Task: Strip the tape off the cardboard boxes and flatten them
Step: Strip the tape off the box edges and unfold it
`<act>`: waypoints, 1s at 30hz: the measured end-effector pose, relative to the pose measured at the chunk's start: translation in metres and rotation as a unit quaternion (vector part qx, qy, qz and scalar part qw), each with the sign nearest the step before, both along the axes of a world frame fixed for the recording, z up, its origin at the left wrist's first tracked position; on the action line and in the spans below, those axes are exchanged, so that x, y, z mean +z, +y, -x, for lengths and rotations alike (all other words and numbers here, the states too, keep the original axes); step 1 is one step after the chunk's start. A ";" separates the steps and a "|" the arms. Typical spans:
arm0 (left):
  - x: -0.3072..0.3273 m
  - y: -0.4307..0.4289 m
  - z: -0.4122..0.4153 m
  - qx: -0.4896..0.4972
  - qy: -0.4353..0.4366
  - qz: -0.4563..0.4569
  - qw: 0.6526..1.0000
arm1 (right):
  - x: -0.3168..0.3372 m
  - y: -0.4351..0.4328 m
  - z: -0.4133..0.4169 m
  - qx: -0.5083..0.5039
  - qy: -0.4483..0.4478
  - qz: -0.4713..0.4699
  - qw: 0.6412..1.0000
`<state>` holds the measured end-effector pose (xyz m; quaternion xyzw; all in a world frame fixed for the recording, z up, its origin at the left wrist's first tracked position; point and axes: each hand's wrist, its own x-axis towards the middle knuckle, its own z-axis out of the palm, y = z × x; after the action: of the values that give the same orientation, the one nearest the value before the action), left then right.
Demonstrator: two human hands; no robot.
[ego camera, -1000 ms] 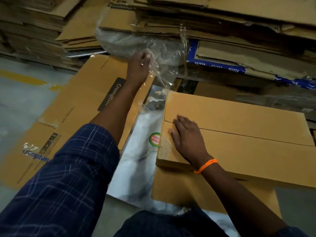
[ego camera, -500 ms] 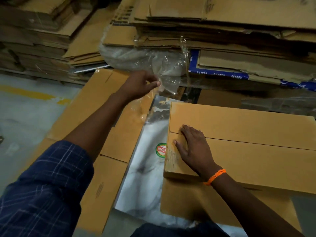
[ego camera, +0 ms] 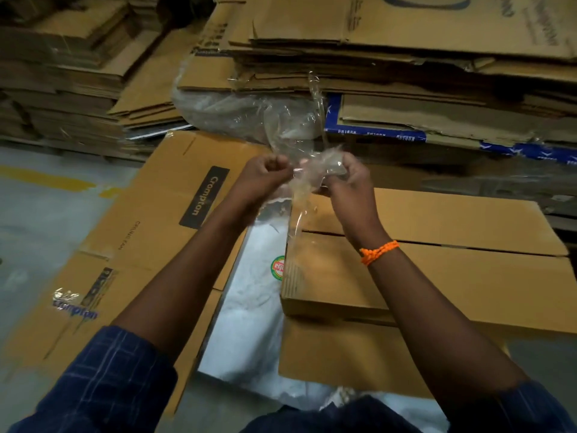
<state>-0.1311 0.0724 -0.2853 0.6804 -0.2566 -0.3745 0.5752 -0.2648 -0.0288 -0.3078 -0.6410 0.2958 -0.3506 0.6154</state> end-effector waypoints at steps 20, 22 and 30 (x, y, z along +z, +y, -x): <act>-0.013 -0.035 0.209 -0.003 0.399 0.074 0.914 | -0.021 0.012 0.153 -0.084 0.073 0.211 0.971; -0.010 -0.050 0.243 -0.008 0.355 0.080 0.932 | -0.016 -0.006 0.177 -0.106 0.039 0.154 0.982; -0.006 -0.051 0.316 -0.097 0.019 0.127 0.987 | -0.009 -0.077 0.264 -0.243 0.035 0.034 0.969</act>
<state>-0.4471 0.0212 -0.2918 0.5663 -0.3560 -0.4060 0.6227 -0.5290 -0.1058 -0.3165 -0.5821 0.4517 -0.4772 0.4790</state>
